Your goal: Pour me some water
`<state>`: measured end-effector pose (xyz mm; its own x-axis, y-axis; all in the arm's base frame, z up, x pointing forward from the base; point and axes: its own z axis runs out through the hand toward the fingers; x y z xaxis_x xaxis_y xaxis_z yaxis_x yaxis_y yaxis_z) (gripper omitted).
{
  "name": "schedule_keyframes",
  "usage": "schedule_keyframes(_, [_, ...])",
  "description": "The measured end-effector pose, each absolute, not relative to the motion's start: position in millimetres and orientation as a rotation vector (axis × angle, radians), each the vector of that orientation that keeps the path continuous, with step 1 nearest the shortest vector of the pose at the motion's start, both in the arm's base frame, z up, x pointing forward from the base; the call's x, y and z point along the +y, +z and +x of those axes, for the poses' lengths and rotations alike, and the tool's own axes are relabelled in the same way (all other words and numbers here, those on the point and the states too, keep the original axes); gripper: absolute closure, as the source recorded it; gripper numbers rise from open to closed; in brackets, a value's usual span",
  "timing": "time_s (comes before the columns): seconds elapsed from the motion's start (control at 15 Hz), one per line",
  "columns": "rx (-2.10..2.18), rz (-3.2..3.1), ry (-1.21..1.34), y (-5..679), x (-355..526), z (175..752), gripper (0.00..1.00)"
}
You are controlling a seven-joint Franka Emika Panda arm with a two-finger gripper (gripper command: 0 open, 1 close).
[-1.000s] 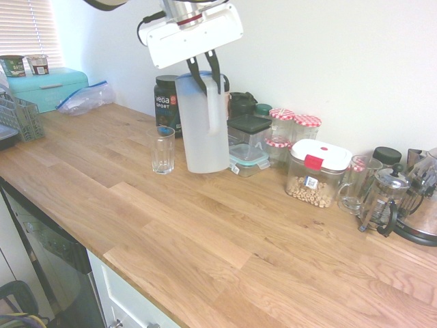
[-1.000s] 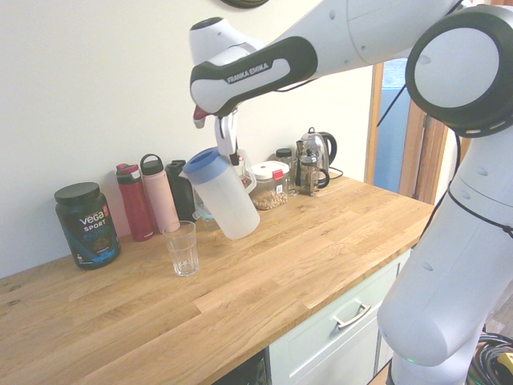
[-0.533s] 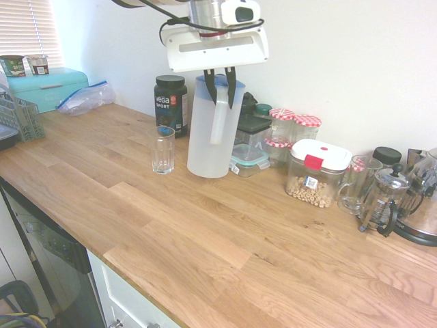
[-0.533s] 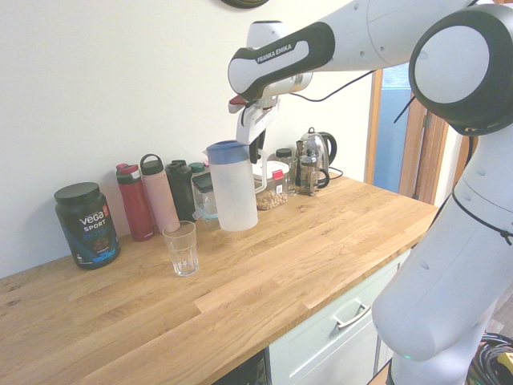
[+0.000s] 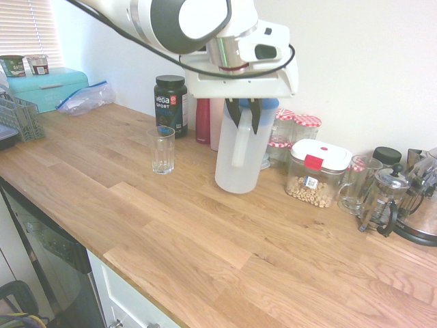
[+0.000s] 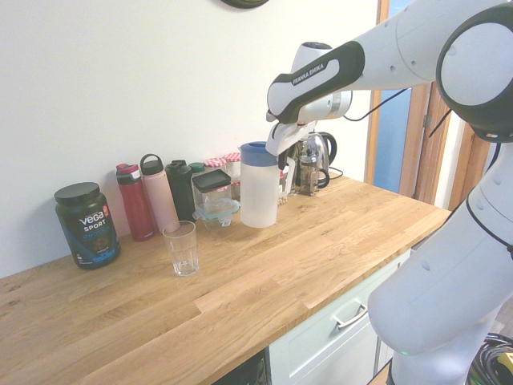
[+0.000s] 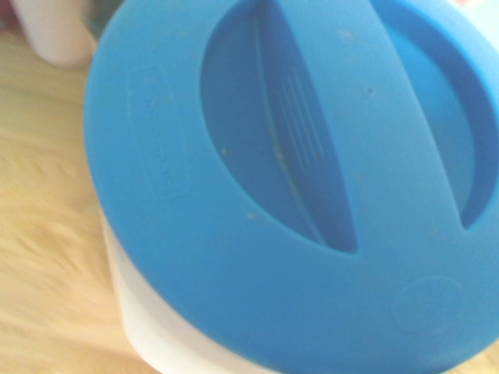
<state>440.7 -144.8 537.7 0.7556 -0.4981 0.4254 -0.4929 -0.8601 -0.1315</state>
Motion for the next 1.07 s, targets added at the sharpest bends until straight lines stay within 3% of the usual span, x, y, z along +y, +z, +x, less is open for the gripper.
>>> schedule_keyframes(0.4, [0.801, -3.040, -0.729, 518, -130, 441, 1.00])
schedule_keyframes(0.47, [0.806, -3.042, -0.716, 514, -128, 440, 0.00])
schedule_keyframes(1.07, [0.851, -3.018, -0.688, 506, -125, 441, 0.00])
